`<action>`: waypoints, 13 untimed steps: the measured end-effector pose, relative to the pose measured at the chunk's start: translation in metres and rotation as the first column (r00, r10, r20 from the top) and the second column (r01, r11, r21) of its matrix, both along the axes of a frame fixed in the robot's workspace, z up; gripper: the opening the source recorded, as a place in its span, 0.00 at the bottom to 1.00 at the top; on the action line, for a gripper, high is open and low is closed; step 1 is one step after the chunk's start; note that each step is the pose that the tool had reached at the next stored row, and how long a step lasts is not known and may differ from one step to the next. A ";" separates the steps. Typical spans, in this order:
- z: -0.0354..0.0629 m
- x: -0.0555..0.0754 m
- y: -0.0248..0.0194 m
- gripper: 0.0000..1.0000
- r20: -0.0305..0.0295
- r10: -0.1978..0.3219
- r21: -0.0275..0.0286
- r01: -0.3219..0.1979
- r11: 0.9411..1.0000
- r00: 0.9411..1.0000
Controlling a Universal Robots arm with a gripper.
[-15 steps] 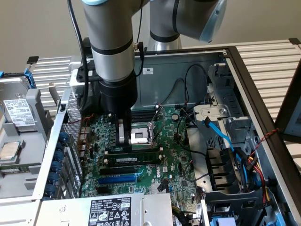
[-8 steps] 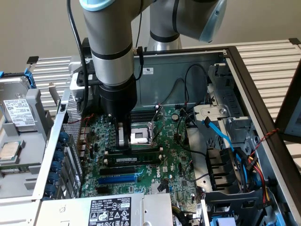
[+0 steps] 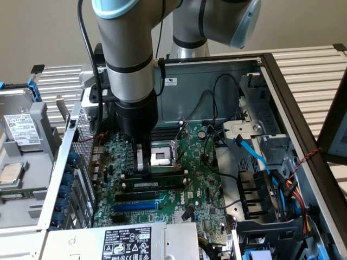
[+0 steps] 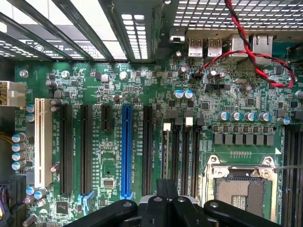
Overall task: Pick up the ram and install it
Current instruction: 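Press down the ram until it locks into place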
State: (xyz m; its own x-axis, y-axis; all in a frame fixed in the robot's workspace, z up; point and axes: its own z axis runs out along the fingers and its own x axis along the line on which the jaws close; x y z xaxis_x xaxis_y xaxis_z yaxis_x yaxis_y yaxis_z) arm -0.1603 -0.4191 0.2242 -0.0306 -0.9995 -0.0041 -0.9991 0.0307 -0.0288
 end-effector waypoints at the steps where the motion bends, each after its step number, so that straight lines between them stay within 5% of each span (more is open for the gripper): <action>1: 0.0007 0.000 -0.0004 0.11 0.000 0.000 0.002 0.000 1.000 1.000; 8: 0.0243 0.011 -0.0084 0.11 0.001 0.000 0.005 0.000 1.000 1.000; 13: 0.0274 0.030 -0.0122 0.11 0.000 0.000 0.012 0.000 1.000 1.000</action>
